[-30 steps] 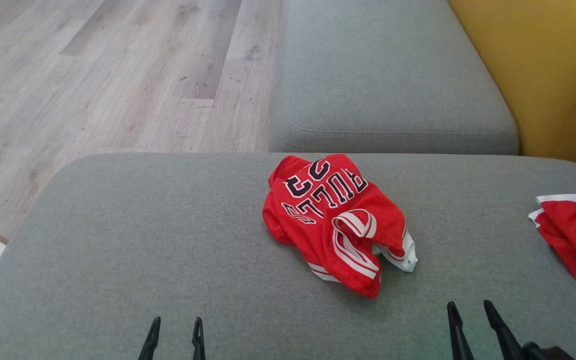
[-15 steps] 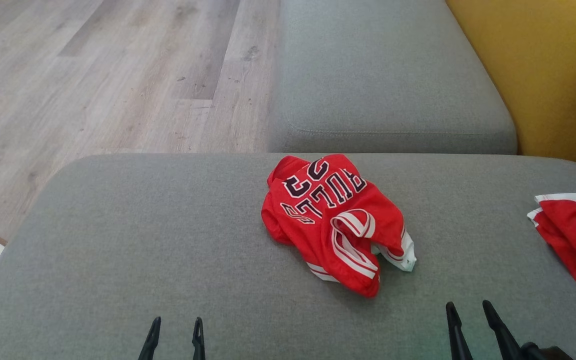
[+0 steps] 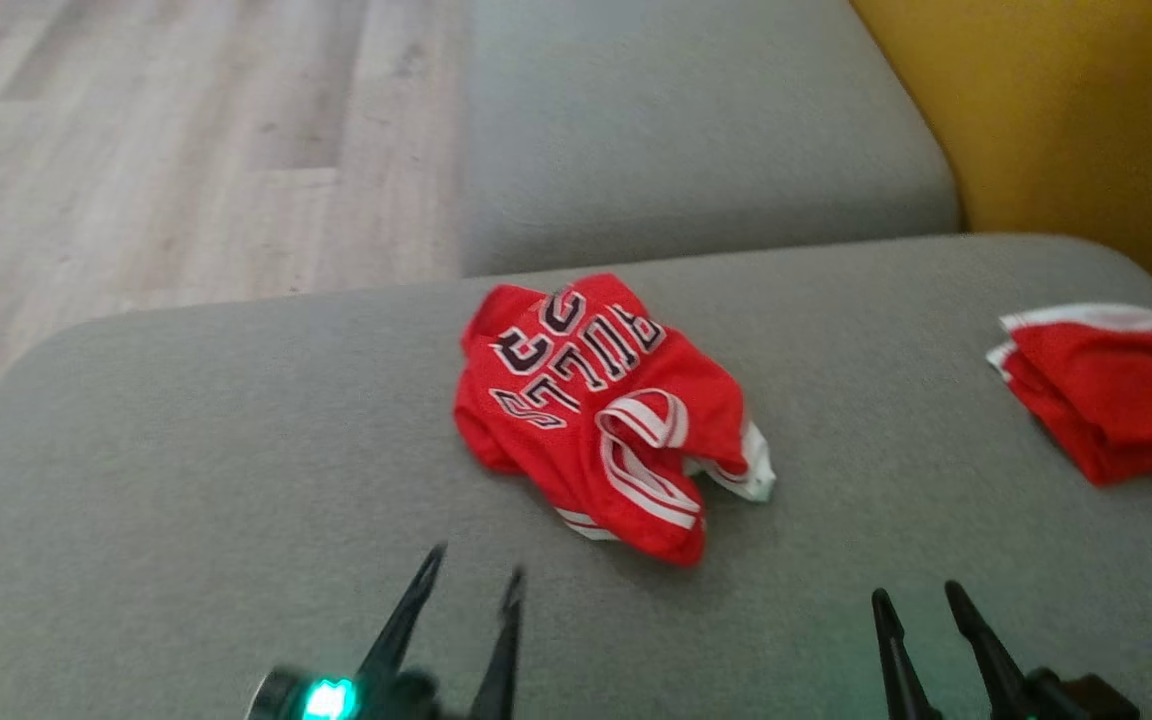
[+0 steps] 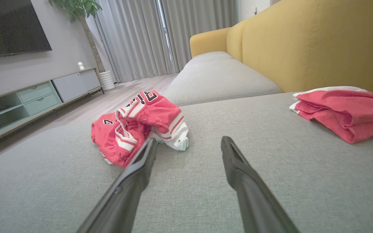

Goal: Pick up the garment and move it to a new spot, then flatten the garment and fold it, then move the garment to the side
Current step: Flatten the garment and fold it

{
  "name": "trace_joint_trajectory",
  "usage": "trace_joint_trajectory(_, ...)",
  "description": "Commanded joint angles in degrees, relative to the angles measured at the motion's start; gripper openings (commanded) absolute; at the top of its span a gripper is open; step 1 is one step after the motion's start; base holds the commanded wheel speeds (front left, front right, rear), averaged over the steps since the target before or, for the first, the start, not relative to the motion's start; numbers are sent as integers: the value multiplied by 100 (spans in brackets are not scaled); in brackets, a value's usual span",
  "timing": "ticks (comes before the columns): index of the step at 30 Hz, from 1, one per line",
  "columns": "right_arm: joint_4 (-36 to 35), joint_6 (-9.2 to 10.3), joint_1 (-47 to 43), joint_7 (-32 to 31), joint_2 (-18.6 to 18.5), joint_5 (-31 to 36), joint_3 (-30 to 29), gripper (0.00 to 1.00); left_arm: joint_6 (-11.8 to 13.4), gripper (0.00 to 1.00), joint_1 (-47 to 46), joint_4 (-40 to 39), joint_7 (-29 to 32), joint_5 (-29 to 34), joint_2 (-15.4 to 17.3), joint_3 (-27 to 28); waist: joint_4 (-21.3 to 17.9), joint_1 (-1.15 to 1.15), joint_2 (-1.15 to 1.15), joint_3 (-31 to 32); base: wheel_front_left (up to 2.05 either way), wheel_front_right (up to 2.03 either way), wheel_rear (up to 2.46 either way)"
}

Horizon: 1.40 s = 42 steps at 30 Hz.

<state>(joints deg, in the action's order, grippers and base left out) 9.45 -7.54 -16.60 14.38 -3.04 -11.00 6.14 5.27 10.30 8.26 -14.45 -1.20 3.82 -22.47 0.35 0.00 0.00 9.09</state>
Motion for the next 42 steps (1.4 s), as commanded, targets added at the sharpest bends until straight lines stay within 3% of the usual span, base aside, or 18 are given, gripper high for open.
trace_joint_trajectory(1,-225,5,447,62,-186,24,175,100,-63,100,-665,-47,-55,124,-91,30,-330,0,0,-267,0,0,0)
trace_joint_trajectory(6,-320,5,641,62,-287,-9,259,100,-370,100,-1828,719,-20,645,-92,-554,-770,0,0,-656,0,0,0)
trace_joint_trajectory(13,-375,5,873,62,-322,-70,412,100,-645,100,-3392,1786,555,1493,-83,-1221,-1271,0,0,-1122,0,0,0)
trace_joint_trajectory(19,-408,5,1108,62,-269,-190,429,100,-560,100,-4277,2529,855,2008,-44,-1474,-1511,0,0,-1510,0,0,0)
trace_joint_trajectory(32,-400,5,1528,62,-264,-291,526,100,-577,100,-5316,4012,837,1965,-85,-1753,-1783,0,0,-1966,0,0,0)
trace_joint_trajectory(33,-399,5,1537,62,-261,-291,527,100,-570,96,-5352,4054,778,1953,-87,-1799,-1800,0,0,-1974,0,0,0)
trace_joint_trajectory(34,-398,5,1541,62,-257,-291,527,100,-552,45,-5383,4085,708,1934,-89,-1837,-1814,0,0,-1978,0,0,0)
trace_joint_trajectory(35,-394,5,1542,62,-254,-289,528,100,-536,11,-5406,4104,636,1909,-90,-1881,-1826,0,0,-1974,0,0,0)
trace_joint_trajectory(36,-394,5,1542,62,-254,-289,528,100,-536,11,-5406,4104,636,1909,-90,-1881,-1826,0,0,-1974,0,0,0)
trace_joint_trajectory(37,-387,5,1539,62,-251,-288,528,100,-518,0,-5421,4104,568,1861,-91,-1922,-1837,0,0,-1962,0,0,0)
trace_joint_trajectory(42,-306,5,1492,62,-229,-277,572,100,-526,0,-5410,3881,247,1270,-92,-2025,-1894,0,0,-1797,0,0,0)
